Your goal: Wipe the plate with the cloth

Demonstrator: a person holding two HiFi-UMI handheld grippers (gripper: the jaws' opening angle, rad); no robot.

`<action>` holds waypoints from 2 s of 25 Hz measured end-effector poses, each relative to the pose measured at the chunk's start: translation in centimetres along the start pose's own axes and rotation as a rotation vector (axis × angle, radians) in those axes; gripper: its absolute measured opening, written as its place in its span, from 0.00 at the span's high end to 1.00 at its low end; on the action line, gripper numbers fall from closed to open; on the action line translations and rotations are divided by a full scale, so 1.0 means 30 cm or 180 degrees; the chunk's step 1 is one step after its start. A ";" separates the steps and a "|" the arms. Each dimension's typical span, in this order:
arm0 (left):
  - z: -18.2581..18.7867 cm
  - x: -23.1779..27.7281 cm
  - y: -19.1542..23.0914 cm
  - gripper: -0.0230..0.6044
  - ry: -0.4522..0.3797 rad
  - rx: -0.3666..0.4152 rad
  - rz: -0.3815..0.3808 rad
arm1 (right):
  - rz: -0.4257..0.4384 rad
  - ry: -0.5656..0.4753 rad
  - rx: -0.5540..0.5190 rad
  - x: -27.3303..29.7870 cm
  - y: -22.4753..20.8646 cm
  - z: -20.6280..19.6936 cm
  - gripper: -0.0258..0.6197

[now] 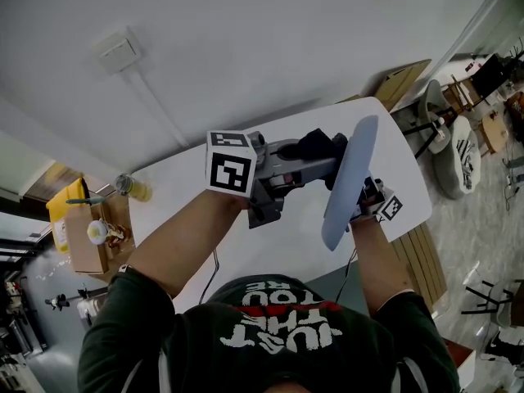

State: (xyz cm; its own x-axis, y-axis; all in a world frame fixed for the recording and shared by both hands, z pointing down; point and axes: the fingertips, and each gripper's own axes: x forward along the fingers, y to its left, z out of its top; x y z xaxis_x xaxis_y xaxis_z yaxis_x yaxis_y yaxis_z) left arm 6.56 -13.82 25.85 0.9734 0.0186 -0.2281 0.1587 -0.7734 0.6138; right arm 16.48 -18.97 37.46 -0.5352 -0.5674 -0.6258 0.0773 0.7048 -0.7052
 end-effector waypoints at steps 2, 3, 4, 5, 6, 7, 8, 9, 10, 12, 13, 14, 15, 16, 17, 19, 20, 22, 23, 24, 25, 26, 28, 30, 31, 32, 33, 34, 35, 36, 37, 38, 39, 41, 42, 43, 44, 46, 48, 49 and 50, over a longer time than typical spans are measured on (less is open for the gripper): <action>-0.058 -0.010 -0.061 0.86 0.0172 0.0017 -0.0258 | -0.0032 -0.0121 -0.0058 -0.025 -0.002 0.044 0.94; -0.085 -0.018 -0.078 0.86 0.0238 0.0020 -0.0333 | -0.0028 -0.0162 -0.0094 -0.033 0.006 0.072 0.94; -0.107 -0.030 -0.075 0.86 0.0263 0.0013 -0.0331 | -0.0020 -0.0193 -0.0132 -0.040 0.019 0.104 0.94; -0.123 -0.049 -0.051 0.86 0.0237 -0.0016 -0.0240 | -0.0013 -0.0218 -0.0170 -0.047 0.037 0.135 0.94; -0.135 -0.082 -0.010 0.86 0.0170 -0.0073 -0.0076 | -0.0010 -0.0240 -0.0208 -0.055 0.055 0.164 0.94; -0.146 -0.128 0.041 0.86 0.0078 -0.0148 0.0130 | -0.0019 -0.0255 -0.0251 -0.063 0.069 0.184 0.94; -0.159 -0.188 0.097 0.86 -0.0014 -0.0217 0.0352 | -0.0051 -0.0252 -0.0303 -0.070 0.077 0.197 0.94; -0.175 -0.253 0.152 0.86 -0.0087 -0.0260 0.0571 | -0.0110 -0.0227 -0.0362 -0.075 0.079 0.202 0.94; -0.194 -0.319 0.204 0.86 -0.0140 -0.0273 0.0781 | -0.0195 -0.0179 -0.0426 -0.081 0.076 0.203 0.94; -0.227 -0.440 0.286 0.86 -0.0235 -0.0262 0.1156 | -0.0422 -0.0040 -0.0556 -0.097 0.056 0.201 0.94; -0.240 -0.495 0.316 0.86 -0.0295 -0.0256 0.1317 | -0.0551 0.0039 -0.0611 -0.108 0.039 0.199 0.94; -0.251 -0.548 0.341 0.86 -0.0353 -0.0243 0.1466 | -0.0684 0.0113 -0.0655 -0.120 0.018 0.194 0.94; -0.262 -0.597 0.362 0.86 -0.0396 -0.0219 0.1607 | -0.0819 0.0177 -0.0688 -0.133 -0.005 0.189 0.94; -0.274 -0.643 0.380 0.86 -0.0422 -0.0184 0.1741 | -0.0958 0.0231 -0.0718 -0.147 -0.030 0.184 0.94; -0.287 -0.684 0.397 0.86 -0.0432 -0.0144 0.1866 | -0.1105 0.0278 -0.0748 -0.162 -0.056 0.180 0.94; -0.317 -0.750 0.426 0.86 -0.0407 -0.0064 0.2091 | -0.1429 0.0369 -0.0817 -0.198 -0.114 0.175 0.94; -0.337 -0.776 0.440 0.86 -0.0376 -0.0034 0.2190 | -0.1602 0.0426 -0.0864 -0.219 -0.146 0.174 0.94; -0.382 -0.817 0.465 0.86 -0.0305 -0.0006 0.2354 | -0.1938 0.0558 -0.0966 -0.264 -0.212 0.169 0.94; -0.404 -0.832 0.476 0.86 -0.0278 -0.0004 0.2419 | -0.2093 0.0609 -0.0989 -0.289 -0.244 0.165 0.94; -0.423 -0.845 0.487 0.86 -0.0264 -0.0009 0.2475 | -0.2235 0.0632 -0.0972 -0.314 -0.275 0.159 0.94; -0.438 -0.855 0.499 0.86 -0.0261 -0.0014 0.2525 | -0.2370 0.0633 -0.0925 -0.341 -0.304 0.153 0.94; -0.448 -0.863 0.512 0.86 -0.0259 -0.0017 0.2571 | -0.2507 0.0644 -0.0894 -0.368 -0.332 0.147 0.94; -0.463 -0.876 0.541 0.86 -0.0242 -0.0016 0.2658 | -0.2786 0.0724 -0.0913 -0.423 -0.384 0.135 0.94; -0.475 -0.881 0.572 0.86 -0.0213 -0.0023 0.2732 | -0.3044 0.0832 -0.0967 -0.481 -0.429 0.122 0.94; -0.480 -0.880 0.585 0.86 -0.0204 -0.0037 0.2759 | -0.3161 0.0886 -0.0997 -0.511 -0.450 0.116 0.94; -0.484 -0.878 0.597 0.86 -0.0198 -0.0054 0.2775 | -0.3271 0.0935 -0.1027 -0.541 -0.469 0.111 0.94; -0.488 -0.873 0.607 0.86 -0.0192 -0.0067 0.2783 | -0.3375 0.0977 -0.1053 -0.570 -0.488 0.107 0.94; -0.493 -0.867 0.616 0.86 -0.0180 -0.0075 0.2787 | -0.3471 0.1014 -0.1072 -0.597 -0.506 0.104 0.94; -0.499 -0.860 0.624 0.86 -0.0163 -0.0081 0.2788 | -0.3558 0.1048 -0.1087 -0.622 -0.523 0.101 0.94; -0.505 -0.854 0.632 0.86 -0.0143 -0.0086 0.2786 | -0.3639 0.1081 -0.1100 -0.645 -0.539 0.097 0.94; -0.510 -0.846 0.639 0.86 -0.0123 -0.0092 0.2781 | -0.3715 0.1114 -0.1115 -0.667 -0.555 0.093 0.94; -0.515 -0.838 0.645 0.86 -0.0102 -0.0096 0.2774 | -0.3785 0.1146 -0.1133 -0.687 -0.569 0.089 0.94; -0.520 -0.829 0.650 0.86 -0.0082 -0.0099 0.2766 | -0.3844 0.1177 -0.1147 -0.706 -0.581 0.086 0.94; -0.531 -0.808 0.659 0.86 -0.0042 -0.0098 0.2751 | -0.3922 0.1231 -0.1165 -0.739 -0.599 0.081 0.94; -0.535 -0.799 0.664 0.86 -0.0026 -0.0096 0.2744 | -0.3944 0.1254 -0.1172 -0.752 -0.607 0.078 0.94; -0.537 -0.792 0.669 0.86 -0.0013 -0.0096 0.2738 | -0.3964 0.1276 -0.1179 -0.764 -0.614 0.074 0.94; -0.539 -0.786 0.674 0.86 -0.0005 -0.0098 0.2731 | -0.3984 0.1297 -0.1184 -0.774 -0.622 0.070 0.94; -0.541 -0.775 0.682 0.86 0.0002 -0.0107 0.2717 | -0.4021 0.1345 -0.1194 -0.791 -0.637 0.061 0.94; -0.542 -0.767 0.687 0.86 0.0009 -0.0120 0.2706 | -0.4054 0.1409 -0.1217 -0.805 -0.652 0.052 0.94; -0.543 -0.765 0.690 0.86 0.0012 -0.0126 0.2703 | -0.4068 0.1434 -0.1229 -0.809 -0.658 0.048 0.94; -0.545 -0.764 0.692 0.86 0.0016 -0.0131 0.2701 | -0.4075 0.1452 -0.1244 -0.811 -0.664 0.046 0.94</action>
State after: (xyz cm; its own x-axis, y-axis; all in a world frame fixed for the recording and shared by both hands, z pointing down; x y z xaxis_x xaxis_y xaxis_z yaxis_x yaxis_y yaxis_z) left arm -9.76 -19.96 56.17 0.7661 -0.5544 0.3252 -0.6197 -0.5029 0.6025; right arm 29.13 -19.78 66.28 -0.2833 -0.7627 0.5815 -0.8564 -0.0717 -0.5113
